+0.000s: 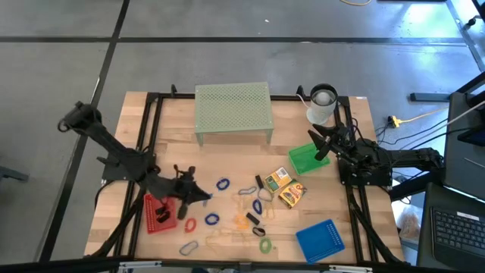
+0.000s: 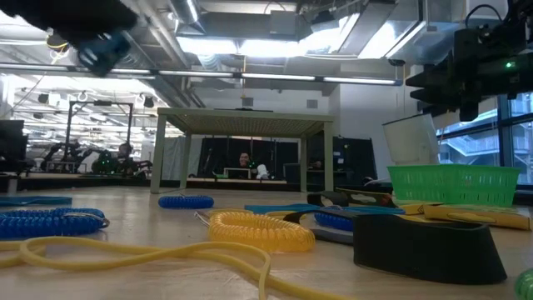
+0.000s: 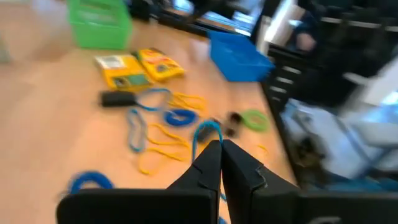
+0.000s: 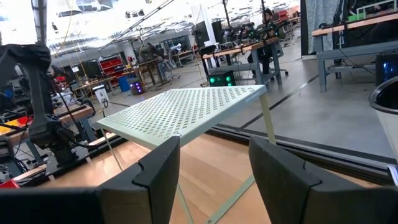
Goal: Pick & Place Office Desk Supplies
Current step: Put the blue rubber band into the red bin
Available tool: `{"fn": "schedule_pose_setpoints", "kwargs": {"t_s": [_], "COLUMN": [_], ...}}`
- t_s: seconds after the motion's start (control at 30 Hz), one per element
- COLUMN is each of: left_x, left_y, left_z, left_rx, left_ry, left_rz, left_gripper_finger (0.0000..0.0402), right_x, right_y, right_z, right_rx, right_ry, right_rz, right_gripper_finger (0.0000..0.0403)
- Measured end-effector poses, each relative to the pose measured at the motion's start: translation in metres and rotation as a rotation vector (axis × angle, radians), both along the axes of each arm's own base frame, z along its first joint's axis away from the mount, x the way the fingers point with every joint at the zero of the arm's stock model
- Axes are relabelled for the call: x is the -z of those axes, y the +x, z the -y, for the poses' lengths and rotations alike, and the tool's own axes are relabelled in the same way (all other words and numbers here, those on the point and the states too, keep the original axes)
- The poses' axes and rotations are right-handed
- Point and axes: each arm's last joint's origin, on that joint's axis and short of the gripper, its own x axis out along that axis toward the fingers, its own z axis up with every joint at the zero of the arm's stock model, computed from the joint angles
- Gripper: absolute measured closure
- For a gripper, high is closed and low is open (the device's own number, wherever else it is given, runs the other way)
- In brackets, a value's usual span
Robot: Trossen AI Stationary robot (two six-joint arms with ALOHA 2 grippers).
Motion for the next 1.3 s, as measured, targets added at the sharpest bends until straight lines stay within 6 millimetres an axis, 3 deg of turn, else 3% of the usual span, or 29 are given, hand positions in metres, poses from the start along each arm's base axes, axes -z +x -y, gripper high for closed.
{"fn": "schedule_pose_setpoints", "kwargs": {"t_s": [0.2, 0.5, 0.67, 0.9, 1.1, 1.3], "left_x": [-0.016, -0.001, -0.010, -0.034, -0.021, -0.010], "left_y": [-0.024, -0.048, -0.053, -0.065, -0.065, -0.061], "left_z": [-0.003, -0.015, -0.011, -0.021, -0.020, -0.013], "left_rx": [0.168, 0.159, 0.224, 0.013, -0.100, -0.119], "left_ry": [-0.066, -0.319, -0.458, -0.459, -0.429, -0.422], "left_rz": [-0.036, -0.426, -0.616, -0.873, -1.037, -1.168], "left_gripper_finger": [0.0397, 0.0397, 0.0398, 0.0398, 0.0394, 0.0357], "right_x": [0.000, 0.000, 0.000, 0.000, 0.000, 0.000], "right_y": [0.000, 0.000, 0.000, 0.000, 0.000, 0.000], "right_z": [0.000, 0.000, 0.000, 0.000, 0.000, 0.000], "right_rx": [0.001, 0.000, 0.000, 0.000, 0.001, 0.000], "right_ry": [0.000, 0.000, 0.000, 0.000, 0.000, 0.000], "right_rz": [0.000, 0.000, 0.000, 0.000, 0.000, 0.000], "right_gripper_finger": [0.0209, 0.0209, 0.0209, 0.0209, 0.0209, 0.0209]}}
